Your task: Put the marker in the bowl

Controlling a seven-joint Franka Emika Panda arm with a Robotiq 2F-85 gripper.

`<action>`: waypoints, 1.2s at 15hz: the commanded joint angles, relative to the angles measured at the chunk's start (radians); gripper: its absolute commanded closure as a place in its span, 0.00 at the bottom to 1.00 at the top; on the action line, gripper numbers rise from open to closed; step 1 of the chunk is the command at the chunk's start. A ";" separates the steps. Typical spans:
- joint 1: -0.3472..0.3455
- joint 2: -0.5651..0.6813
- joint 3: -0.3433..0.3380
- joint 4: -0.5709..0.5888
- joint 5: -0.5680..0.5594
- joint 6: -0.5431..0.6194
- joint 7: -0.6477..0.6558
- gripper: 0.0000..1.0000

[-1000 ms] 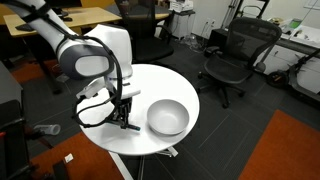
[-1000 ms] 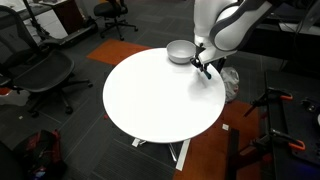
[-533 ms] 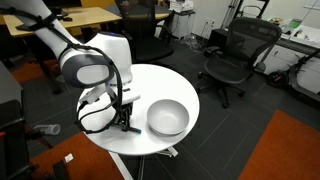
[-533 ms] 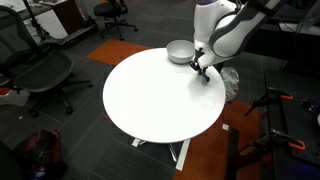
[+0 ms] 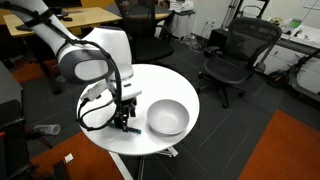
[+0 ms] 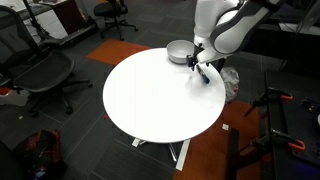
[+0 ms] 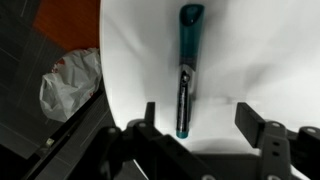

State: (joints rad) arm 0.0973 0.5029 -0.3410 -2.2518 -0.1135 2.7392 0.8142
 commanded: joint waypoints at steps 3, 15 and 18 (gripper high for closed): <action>0.049 -0.200 -0.032 -0.123 -0.055 -0.010 0.001 0.00; -0.049 -0.530 0.136 -0.251 -0.188 -0.197 -0.037 0.00; -0.084 -0.492 0.181 -0.223 -0.174 -0.179 -0.016 0.00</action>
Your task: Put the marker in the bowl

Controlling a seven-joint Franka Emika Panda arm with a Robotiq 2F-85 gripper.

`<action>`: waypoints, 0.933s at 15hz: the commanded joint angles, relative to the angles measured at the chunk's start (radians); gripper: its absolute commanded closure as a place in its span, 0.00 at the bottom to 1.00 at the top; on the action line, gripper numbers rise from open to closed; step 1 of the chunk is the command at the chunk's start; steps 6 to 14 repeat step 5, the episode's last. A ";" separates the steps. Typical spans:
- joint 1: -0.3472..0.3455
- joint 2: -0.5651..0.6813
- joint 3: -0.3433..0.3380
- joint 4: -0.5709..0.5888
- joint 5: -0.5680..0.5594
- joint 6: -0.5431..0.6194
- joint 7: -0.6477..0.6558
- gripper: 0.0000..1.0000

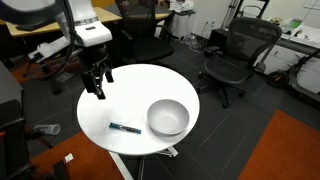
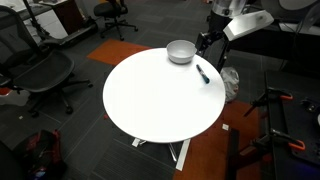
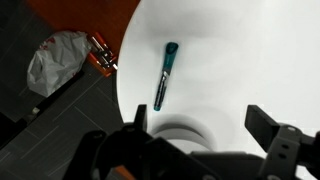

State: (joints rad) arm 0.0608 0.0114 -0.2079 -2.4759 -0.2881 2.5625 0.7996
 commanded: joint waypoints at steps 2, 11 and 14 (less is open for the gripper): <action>-0.058 0.004 0.057 0.002 0.000 -0.002 -0.001 0.00; -0.063 0.010 0.055 0.002 0.000 -0.002 -0.001 0.00; -0.063 0.010 0.055 0.002 0.000 -0.002 -0.001 0.00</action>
